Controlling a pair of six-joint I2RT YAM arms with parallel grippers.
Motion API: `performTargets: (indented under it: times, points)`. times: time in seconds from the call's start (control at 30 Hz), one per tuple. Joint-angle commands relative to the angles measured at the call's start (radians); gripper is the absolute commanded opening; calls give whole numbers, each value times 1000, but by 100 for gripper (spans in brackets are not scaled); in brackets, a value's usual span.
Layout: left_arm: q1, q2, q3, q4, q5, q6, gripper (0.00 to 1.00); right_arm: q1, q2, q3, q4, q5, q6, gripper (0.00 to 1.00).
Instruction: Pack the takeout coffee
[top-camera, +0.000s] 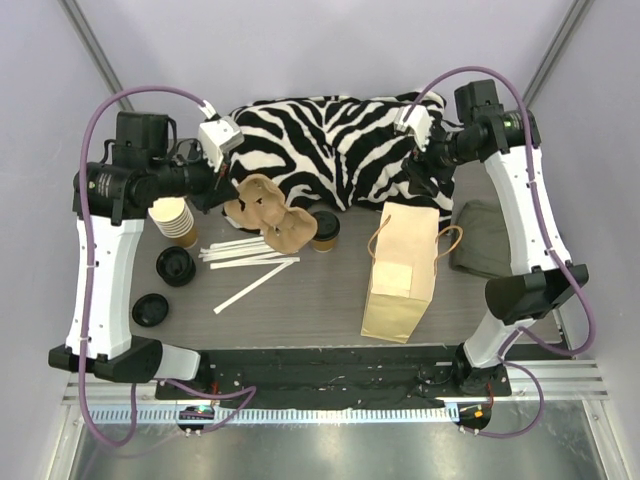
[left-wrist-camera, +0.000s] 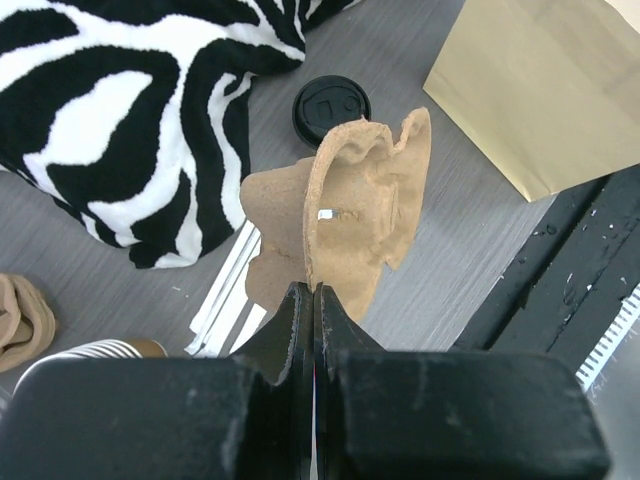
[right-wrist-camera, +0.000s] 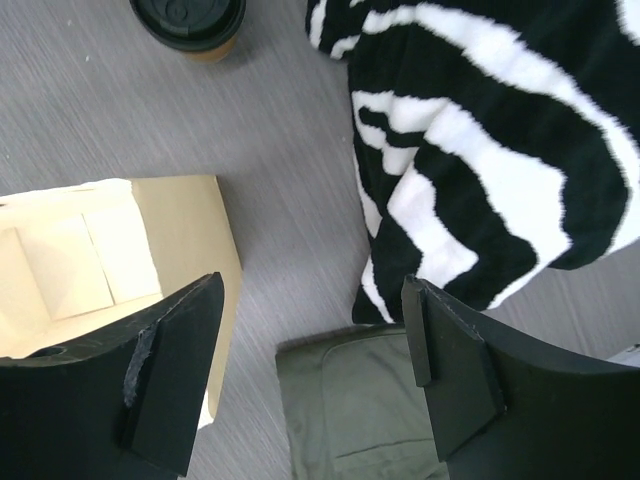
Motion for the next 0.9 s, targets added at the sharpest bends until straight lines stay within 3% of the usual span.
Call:
performTargets:
  times: [0.0,0.3,0.63,0.73,0.8,0.83,0.87]
  points:
    - [-6,-4,7,-40,-4,11,0,-3,-112,79,-146,-53,55,80]
    - [-58,64,198,-85,-47,20,0,20,-191,-84,-146,-41,11,80]
    - [-298,110,350,-133,-195,22,0,56,-143,-180,-42,31,-3,78]
    - [-338,107,382,-138,-222,29,0,59,-122,-177,-60,31,-12,73]
    - [-348,111,419,-136,-228,28,0,66,-123,-196,-63,34,-17,61]
    - [-352,113,430,-133,-230,28,0,77,-134,-209,-54,39,-17,49]
    - [-354,110,450,-124,-233,25,0,85,-138,-241,-45,47,-11,43]
